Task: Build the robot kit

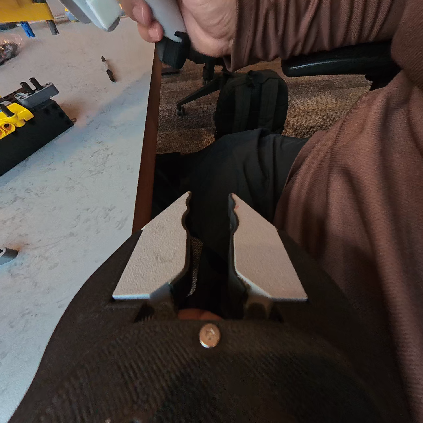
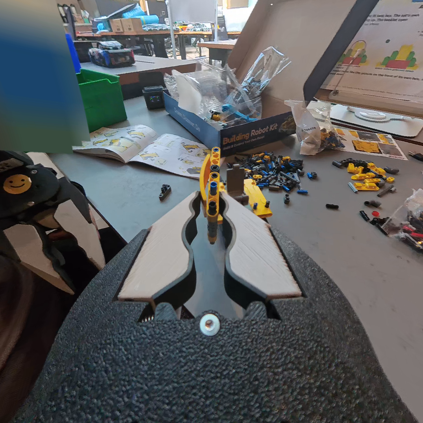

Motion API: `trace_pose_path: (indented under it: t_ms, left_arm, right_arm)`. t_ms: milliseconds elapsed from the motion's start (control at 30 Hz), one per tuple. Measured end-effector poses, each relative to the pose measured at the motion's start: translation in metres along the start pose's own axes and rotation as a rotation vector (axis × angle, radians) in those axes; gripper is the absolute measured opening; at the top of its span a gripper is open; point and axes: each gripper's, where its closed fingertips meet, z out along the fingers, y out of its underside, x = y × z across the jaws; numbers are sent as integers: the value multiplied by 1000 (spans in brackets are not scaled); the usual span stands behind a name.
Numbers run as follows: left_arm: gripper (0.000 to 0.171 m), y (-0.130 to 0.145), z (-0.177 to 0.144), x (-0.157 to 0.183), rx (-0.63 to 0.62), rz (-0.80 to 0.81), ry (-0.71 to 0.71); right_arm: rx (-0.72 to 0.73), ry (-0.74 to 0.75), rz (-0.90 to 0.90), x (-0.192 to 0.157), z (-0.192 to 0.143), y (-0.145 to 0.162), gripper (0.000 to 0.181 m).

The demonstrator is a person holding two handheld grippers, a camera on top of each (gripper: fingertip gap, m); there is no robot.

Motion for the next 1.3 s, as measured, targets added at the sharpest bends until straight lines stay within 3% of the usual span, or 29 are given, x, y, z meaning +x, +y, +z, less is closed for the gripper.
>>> trace_pose_path:
  t_ms: [467,667,1000,1100,1300]
  left_arm:
    - [27,1,1,0,-8,6,-5]
    - [27,1,1,0,-8,6,-5]
    - [27,1,1,0,-7,5,-3]
    - [27,1,1,0,-6,4,-2]
    - [27,2,2,0,-10,7,-5]
  right_arm:
    - [-115,-208,-96,-47,11,16,14]
    - [-131,-135,-95,-23,0,16,14]
    - [-65,112,11,35,-15,8,14]
    - [-47,49,53,29,-15,5,14]
    - [-55,-249,34,-21,-14,-2,14]
